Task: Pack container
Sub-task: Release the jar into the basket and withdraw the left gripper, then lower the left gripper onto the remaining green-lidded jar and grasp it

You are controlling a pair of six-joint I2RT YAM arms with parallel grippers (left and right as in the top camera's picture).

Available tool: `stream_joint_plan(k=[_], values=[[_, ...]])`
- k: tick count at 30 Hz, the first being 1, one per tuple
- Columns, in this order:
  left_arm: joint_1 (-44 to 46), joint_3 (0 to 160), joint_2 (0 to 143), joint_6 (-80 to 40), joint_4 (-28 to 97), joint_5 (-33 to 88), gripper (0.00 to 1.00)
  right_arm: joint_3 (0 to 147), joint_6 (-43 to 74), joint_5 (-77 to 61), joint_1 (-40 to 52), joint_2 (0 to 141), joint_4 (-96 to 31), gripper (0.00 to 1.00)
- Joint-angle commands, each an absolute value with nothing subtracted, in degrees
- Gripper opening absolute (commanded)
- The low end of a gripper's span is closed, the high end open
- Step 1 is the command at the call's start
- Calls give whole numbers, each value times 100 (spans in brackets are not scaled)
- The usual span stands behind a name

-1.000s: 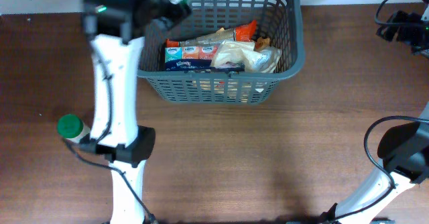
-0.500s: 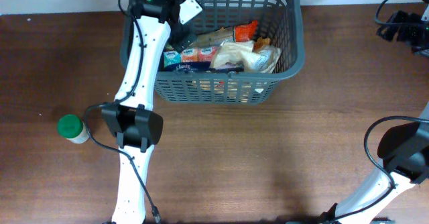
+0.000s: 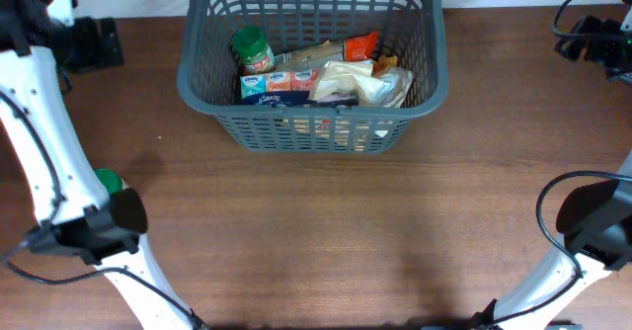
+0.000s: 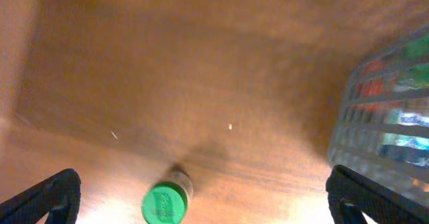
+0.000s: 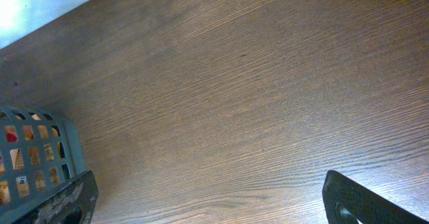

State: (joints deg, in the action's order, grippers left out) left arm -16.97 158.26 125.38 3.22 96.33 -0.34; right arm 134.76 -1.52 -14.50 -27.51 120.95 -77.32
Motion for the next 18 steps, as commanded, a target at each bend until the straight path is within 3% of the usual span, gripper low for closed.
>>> stream_joint_plan(k=[1, 4, 11, 18], values=[[-2252, 14803, 12667, 104, 9644, 449, 99, 13443, -117, -1481, -2777, 12007, -7714, 99], [-2519, 13913, 12667, 104, 9671, 342, 84, 13443, -119, -1481, -2777, 12007, -7714, 99], [-2670, 11887, 12667, 110, 9542, -193, 83, 13443, -119, -1481, -2777, 12007, -7714, 99], [-2749, 11052, 12667, 126, 8635, -434, 83, 13443, -119, -1481, -2777, 12007, -7714, 99]])
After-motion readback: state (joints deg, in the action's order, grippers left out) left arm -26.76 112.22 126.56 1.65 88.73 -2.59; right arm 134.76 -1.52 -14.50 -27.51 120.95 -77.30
